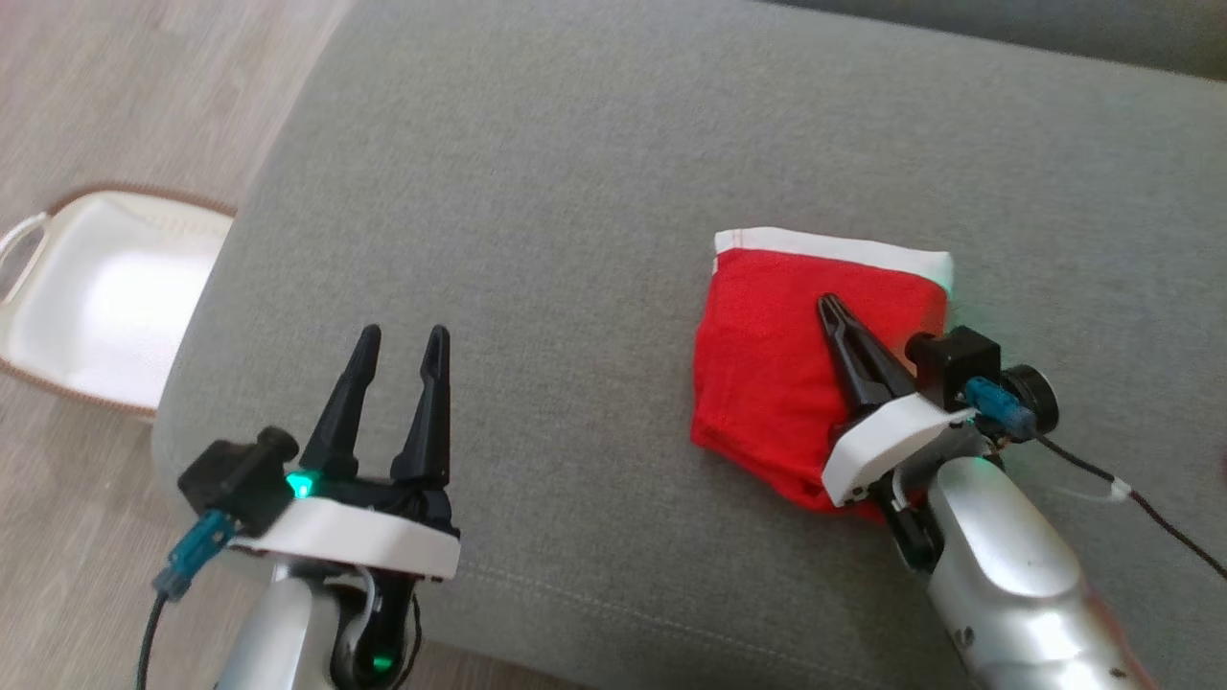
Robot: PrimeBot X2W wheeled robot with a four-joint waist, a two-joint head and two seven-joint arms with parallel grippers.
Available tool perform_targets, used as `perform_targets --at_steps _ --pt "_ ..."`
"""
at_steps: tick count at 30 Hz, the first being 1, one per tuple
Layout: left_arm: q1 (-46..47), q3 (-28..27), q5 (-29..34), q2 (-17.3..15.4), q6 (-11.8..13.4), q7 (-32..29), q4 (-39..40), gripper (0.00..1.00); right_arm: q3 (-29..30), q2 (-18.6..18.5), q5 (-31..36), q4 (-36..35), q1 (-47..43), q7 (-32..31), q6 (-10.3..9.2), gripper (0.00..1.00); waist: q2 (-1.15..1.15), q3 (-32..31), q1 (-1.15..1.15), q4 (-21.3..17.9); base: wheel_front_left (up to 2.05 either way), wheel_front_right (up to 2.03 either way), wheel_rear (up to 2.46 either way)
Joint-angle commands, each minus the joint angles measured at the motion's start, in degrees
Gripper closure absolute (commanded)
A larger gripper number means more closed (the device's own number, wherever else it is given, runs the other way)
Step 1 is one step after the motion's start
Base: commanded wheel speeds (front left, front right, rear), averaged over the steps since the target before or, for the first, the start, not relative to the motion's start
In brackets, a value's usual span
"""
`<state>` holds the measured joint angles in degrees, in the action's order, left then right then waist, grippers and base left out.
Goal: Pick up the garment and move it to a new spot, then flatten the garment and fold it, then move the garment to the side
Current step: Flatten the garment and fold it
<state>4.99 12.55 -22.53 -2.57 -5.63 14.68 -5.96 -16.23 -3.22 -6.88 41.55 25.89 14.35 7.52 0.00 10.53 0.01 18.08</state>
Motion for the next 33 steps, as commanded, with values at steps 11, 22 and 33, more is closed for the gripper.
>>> perform_targets --at_steps 11,22,33 --pt "4.30 -1.83 -0.65 -0.31 -0.58 0.32 1.18 0.00 -3.13 0.35 -0.79 9.25 5.45 -1.03 -0.03 1.00 0.00 2.41 -0.01 0.47 0.00 0.00 0.00" --pt "3.31 -4.51 0.66 -0.31 -0.61 0.32 2.01 0.00 -4.66 0.35 -7.96 -0.08 5.11 0.61 -0.03 1.00 0.00 -1.95 -0.01 -7.90 0.00 0.00 0.00" --pt "1.42 -4.41 0.76 -0.31 0.40 0.32 3.85 0.00 0.48 0.35 -6.38 -16.55 -4.60 0.63 -0.03 1.00 0.00 -5.94 -0.01 -16.40 0.00 0.00 0.00"
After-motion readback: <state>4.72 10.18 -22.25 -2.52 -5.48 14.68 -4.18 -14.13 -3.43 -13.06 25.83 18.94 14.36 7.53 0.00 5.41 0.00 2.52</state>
